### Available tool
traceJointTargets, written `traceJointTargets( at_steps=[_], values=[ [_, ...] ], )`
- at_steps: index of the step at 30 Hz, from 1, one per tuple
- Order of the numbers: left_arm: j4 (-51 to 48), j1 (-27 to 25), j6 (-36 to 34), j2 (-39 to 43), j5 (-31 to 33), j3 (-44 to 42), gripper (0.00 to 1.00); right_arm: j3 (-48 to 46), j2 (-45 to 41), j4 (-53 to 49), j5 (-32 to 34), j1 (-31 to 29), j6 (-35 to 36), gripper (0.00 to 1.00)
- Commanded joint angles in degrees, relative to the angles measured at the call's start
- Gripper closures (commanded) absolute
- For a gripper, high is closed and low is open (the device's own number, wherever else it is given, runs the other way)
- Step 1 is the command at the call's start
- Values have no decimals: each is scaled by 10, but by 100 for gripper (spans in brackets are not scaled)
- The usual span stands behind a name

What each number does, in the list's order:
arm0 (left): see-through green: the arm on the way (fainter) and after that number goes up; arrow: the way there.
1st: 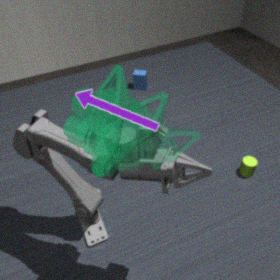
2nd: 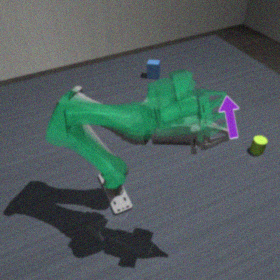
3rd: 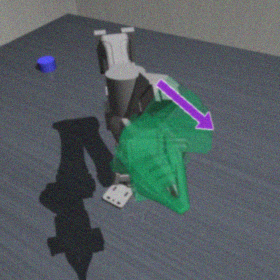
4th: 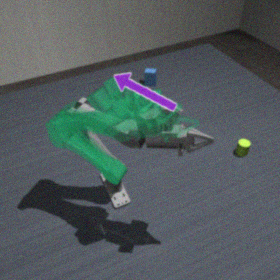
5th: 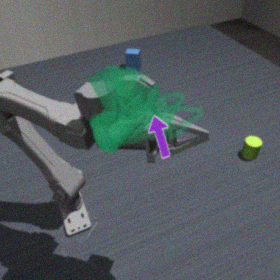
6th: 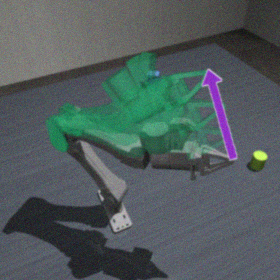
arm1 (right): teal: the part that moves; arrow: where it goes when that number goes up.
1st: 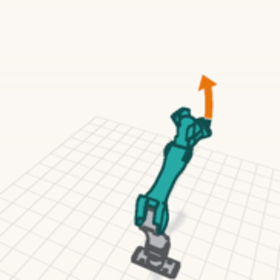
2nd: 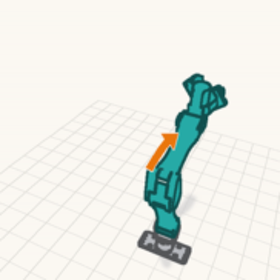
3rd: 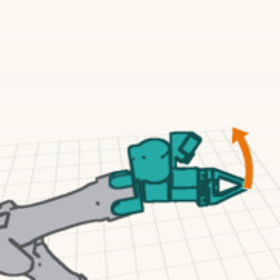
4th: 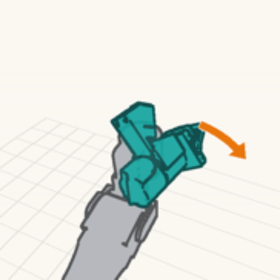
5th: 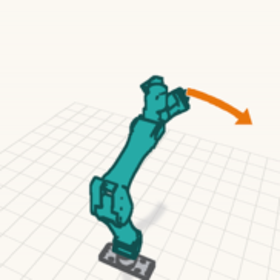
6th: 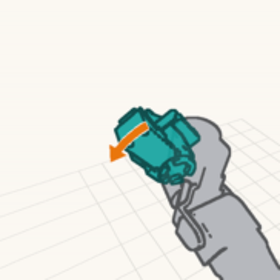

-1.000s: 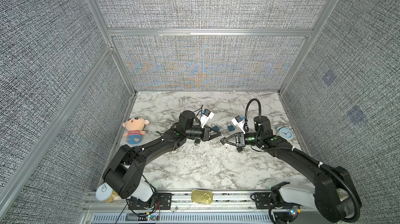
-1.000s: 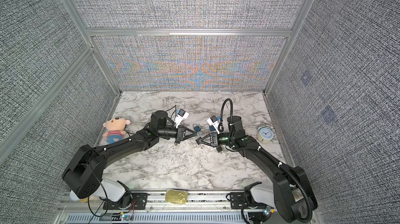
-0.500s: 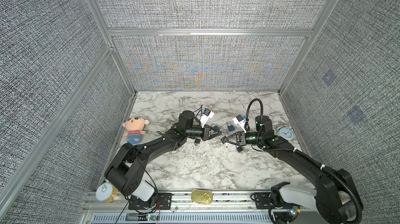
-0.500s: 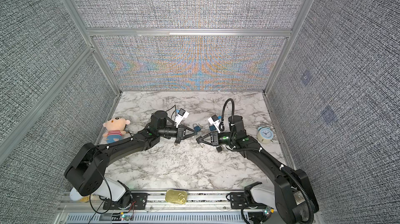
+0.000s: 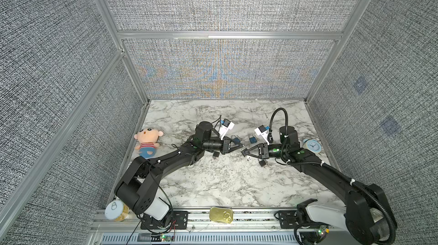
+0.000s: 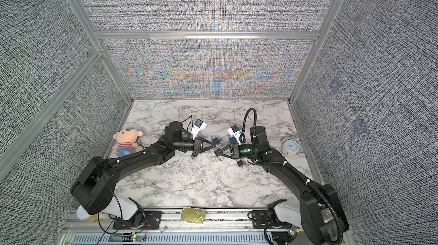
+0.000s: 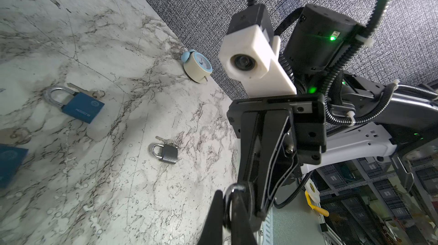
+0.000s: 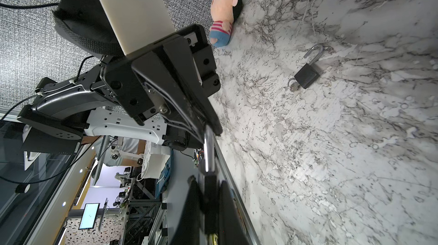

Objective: Lock with the key

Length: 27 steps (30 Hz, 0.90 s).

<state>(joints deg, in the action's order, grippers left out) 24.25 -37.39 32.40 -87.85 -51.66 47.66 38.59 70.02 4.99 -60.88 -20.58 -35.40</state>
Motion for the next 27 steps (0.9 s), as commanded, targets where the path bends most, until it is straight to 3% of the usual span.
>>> traceJointTargets(
  at_steps=[1,27],
  values=[
    [-25,-1,-5,0,1,-4,100,9,1,75,-24,0,-2,100],
    [-21,-5,6,17,-4,-28,100,17,15,50,20,0,13,100]
  ],
)
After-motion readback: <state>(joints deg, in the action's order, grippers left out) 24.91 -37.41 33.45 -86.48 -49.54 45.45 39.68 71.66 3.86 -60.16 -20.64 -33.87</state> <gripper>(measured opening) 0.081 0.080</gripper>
